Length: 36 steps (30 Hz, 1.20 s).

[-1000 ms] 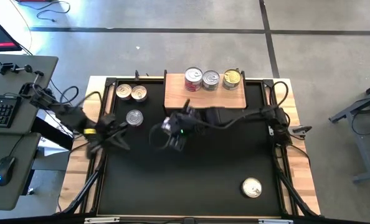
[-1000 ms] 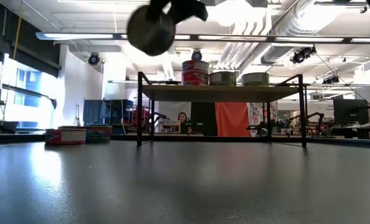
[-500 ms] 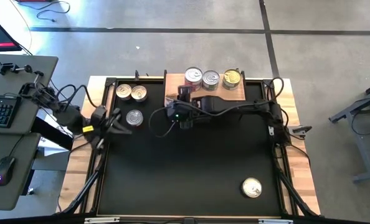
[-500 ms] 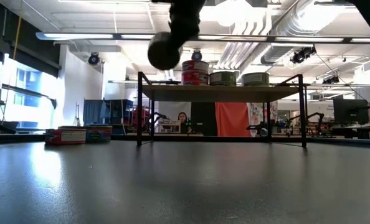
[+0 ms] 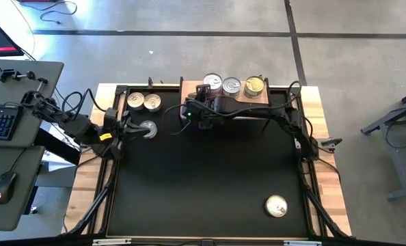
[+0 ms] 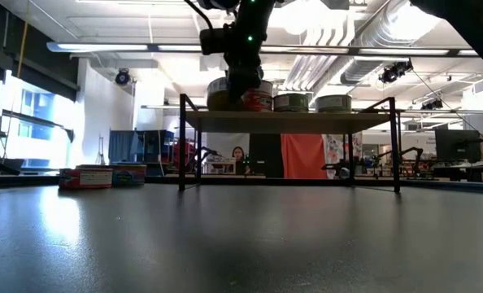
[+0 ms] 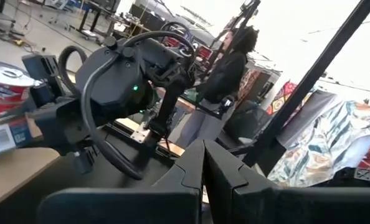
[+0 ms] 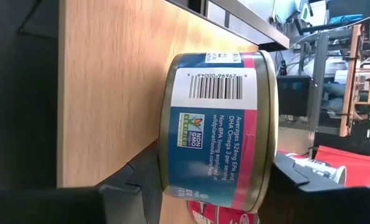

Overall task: Stack canned seafood by type on shelf
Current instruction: Put the blue-pink tuna can on the shelf

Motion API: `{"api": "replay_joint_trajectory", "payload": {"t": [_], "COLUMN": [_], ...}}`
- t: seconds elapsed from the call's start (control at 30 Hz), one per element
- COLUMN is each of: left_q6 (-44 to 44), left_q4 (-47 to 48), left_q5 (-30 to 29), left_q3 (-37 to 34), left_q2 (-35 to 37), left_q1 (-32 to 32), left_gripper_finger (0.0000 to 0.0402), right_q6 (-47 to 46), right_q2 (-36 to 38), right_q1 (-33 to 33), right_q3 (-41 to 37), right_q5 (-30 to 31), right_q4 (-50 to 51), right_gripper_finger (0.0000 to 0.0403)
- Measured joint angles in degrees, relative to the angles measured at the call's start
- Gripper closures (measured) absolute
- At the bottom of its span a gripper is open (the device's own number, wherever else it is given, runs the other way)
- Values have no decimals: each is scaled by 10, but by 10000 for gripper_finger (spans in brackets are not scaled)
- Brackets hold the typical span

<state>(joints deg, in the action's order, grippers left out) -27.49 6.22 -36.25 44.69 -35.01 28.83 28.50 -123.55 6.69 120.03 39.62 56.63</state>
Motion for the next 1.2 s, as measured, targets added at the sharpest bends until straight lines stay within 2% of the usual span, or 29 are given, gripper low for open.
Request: {"api": "replay_joint_trajectory", "payload": {"t": [0.1, 0.27, 0.37, 0.63, 0.87, 0.93, 1.0, 1.07, 1.2], "left_q6": [15, 32, 32, 33, 38, 38, 31, 20, 7], "left_q4": [0, 1, 4, 33, 36, 39, 45, 53, 55], "left_q5": [13, 16, 16, 9, -31, -31, -31, -31, -31], "left_q3": [0, 0, 0, 0, 0, 0, 0, 0, 0], "left_q2": [0, 1, 6, 32, 44, 44, 44, 42, 33], "left_q1": [-1, 0, 0, 0, -1, -1, -1, -1, -1], "left_gripper_finger": [401, 401, 401, 401, 401, 401, 401, 401, 401], "right_q6": [0, -34, -57, -50, -147, -181, -201, -235, -302], "right_q2": [0, 0, 0, 1, 1, 1, 1, 2, 2], "right_q1": [-3, -12, -17, -26, -30, -30, -29, -25, -22], "right_q3": [0, 0, 0, 0, 32, 55, 79, 99, 122], "right_q5": [-4, -35, -36, -21, -27, -63, -134, -212, -320], "right_q4": [-1, -20, -21, 24, 140, 186, 213, 215, 209], "right_gripper_finger": [224, 127, 94, 79, 78, 78, 78, 78, 77]}}
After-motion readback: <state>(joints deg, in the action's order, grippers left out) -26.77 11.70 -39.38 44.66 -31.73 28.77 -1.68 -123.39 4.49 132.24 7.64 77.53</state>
